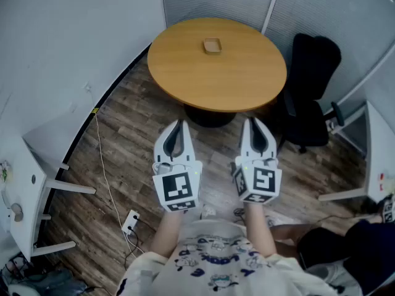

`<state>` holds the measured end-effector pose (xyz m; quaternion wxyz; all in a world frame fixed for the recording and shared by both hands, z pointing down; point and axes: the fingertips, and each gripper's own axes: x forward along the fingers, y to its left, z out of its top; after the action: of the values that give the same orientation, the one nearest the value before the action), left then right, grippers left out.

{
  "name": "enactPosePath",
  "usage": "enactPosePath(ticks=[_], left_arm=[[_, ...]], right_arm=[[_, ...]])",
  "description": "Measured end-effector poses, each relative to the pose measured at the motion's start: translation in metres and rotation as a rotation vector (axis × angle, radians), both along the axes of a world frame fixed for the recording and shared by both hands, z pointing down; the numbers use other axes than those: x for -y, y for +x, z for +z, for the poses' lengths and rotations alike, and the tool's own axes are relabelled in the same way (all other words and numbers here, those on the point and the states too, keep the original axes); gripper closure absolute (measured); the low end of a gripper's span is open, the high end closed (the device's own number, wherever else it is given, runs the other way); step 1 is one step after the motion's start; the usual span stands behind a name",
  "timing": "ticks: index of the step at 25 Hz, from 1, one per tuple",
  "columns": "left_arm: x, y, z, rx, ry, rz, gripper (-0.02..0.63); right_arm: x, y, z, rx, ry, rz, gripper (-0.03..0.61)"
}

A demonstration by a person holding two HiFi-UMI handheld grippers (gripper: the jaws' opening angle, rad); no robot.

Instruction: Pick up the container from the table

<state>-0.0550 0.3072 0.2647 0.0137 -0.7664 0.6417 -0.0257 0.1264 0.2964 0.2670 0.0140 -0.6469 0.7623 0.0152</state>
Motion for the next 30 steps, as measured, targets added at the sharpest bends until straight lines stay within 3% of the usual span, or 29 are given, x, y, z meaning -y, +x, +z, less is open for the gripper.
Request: enactPosePath(ticks=[19, 30], left_arm=[[0.023, -0.027, 0.006, -0.023, 0.000, 0.026, 0.612], [0.036, -0.032, 0.021, -0.037, -0.028, 0.042, 0.612]], right_arm=[[0.018, -0.035, 0.007, 0.014, 0.018, -0.020, 0.552], [0.025, -0.046, 0.023, 0.013, -0.016, -0.033, 0.552]])
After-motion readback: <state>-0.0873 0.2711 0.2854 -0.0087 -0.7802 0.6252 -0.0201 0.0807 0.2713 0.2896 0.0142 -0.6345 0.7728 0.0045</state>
